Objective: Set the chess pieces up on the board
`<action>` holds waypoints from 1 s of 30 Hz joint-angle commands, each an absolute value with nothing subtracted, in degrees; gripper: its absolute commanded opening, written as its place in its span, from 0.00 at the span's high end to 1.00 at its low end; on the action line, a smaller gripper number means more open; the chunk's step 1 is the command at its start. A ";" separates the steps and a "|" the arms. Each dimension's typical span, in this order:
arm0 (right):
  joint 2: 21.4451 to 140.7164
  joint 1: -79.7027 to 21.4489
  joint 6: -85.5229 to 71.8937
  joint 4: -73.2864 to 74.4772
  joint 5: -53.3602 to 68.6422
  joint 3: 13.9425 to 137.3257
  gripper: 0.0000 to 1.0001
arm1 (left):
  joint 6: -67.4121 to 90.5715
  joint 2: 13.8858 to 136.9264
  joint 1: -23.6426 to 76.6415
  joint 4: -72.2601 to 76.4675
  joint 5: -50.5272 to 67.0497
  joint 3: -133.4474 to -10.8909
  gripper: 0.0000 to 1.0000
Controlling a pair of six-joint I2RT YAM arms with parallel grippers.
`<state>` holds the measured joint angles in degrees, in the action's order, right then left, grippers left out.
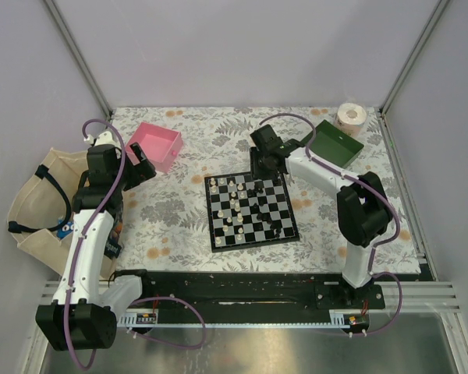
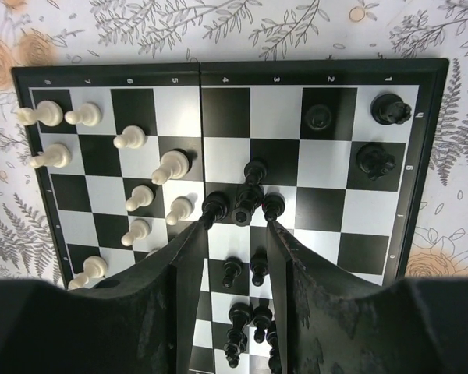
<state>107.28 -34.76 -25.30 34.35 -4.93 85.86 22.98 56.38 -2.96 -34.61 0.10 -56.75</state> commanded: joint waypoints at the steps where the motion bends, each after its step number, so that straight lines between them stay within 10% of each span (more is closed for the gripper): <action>1: 108.81 -35.51 -24.70 35.16 -3.87 88.24 0.53 | 23.55 56.69 -3.34 -32.69 1.41 -57.13 0.01; 30: 114.35 -35.95 -23.64 37.88 -5.01 91.93 0.59 | 23.55 56.51 -3.52 -32.70 1.32 -57.04 0.01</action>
